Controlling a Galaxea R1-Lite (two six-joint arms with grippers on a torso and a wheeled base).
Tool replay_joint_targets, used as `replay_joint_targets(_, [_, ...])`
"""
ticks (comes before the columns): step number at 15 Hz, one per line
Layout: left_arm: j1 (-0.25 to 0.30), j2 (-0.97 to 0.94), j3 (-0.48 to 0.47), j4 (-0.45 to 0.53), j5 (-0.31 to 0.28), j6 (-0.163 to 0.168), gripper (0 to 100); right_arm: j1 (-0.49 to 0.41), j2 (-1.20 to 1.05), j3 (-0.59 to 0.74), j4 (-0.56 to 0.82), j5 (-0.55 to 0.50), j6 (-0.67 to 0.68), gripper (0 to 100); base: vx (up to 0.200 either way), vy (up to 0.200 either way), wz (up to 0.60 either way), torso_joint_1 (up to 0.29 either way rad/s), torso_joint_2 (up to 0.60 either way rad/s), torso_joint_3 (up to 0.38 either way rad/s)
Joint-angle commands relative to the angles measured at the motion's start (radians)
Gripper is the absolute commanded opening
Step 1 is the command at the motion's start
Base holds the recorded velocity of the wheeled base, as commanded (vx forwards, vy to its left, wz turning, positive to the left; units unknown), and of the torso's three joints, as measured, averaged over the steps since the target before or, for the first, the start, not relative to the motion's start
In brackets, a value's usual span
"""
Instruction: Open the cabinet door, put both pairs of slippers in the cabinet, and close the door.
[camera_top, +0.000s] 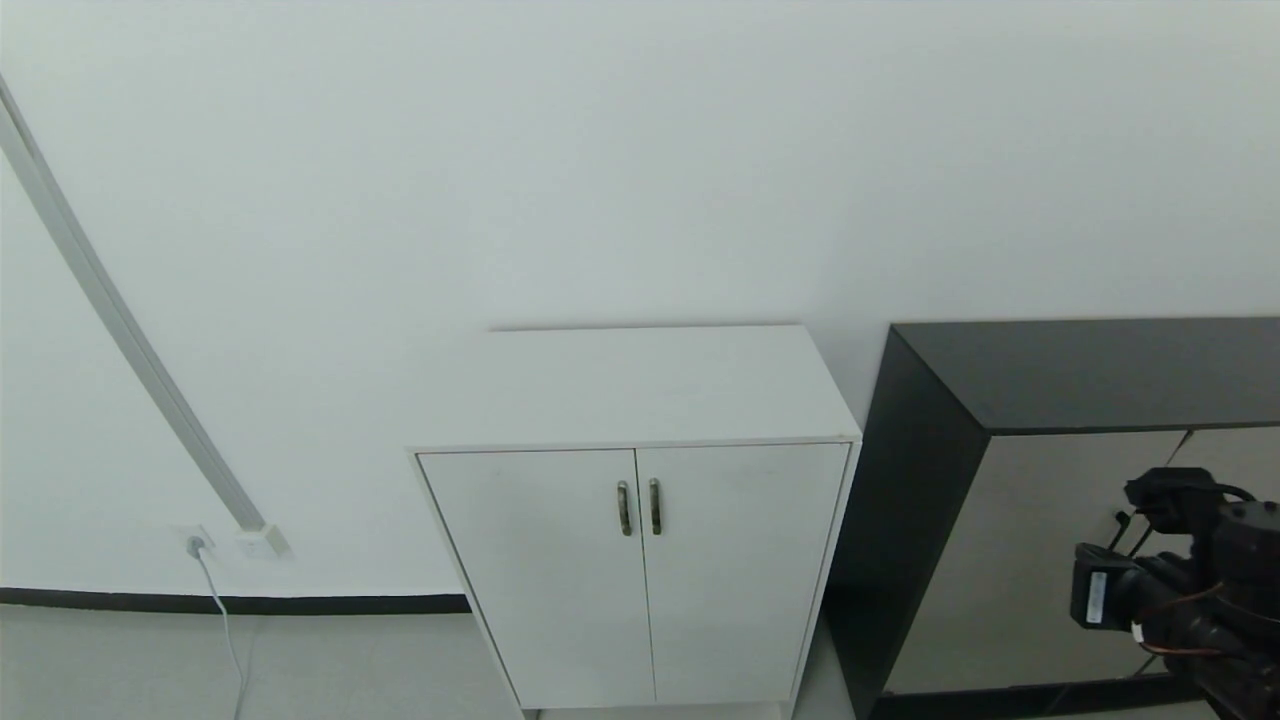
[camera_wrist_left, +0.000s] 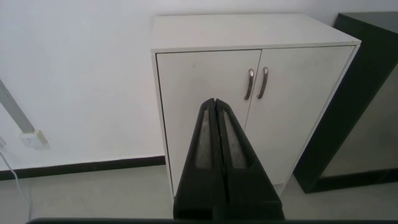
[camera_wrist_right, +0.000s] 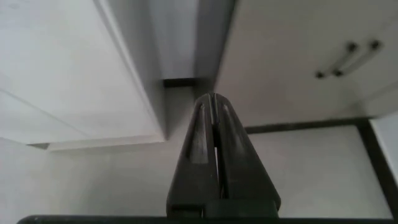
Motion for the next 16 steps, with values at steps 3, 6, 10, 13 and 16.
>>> replay_joint_targets(3, [0.000,0.001,0.000,0.000,0.001,-0.001,0,-0.153,-0.177,0.126,0.000,-0.040,-0.043,0,0.000,0.000,0.00,0.000,0.00,0.000])
replay_joint_targets(6, [0.000,0.001,0.000,0.000,0.001,-0.001,0,-0.253,-0.366,0.132,0.135,-0.034,-0.072,0,0.000,0.000,0.00,0.000,0.00,0.000])
replay_joint_targets(10, [0.000,0.001,0.000,0.000,0.001,-0.001,0,-0.253,-0.719,0.103,0.487,0.029,-0.111,0,0.000,0.000,0.00,0.000,0.00,0.000])
replay_joint_targets(13, [0.000,0.001,0.000,0.000,0.001,-0.001,0,-0.253,-0.938,0.037,0.790,0.123,-0.109,0,0.000,0.000,0.00,0.000,0.00,0.000])
replay_joint_targets(16, [0.000,0.001,0.000,0.000,0.001,-0.001,0,-0.253,-1.116,0.012,1.008,0.210,-0.109,0,0.000,0.000,0.00,0.000,0.00,0.000])
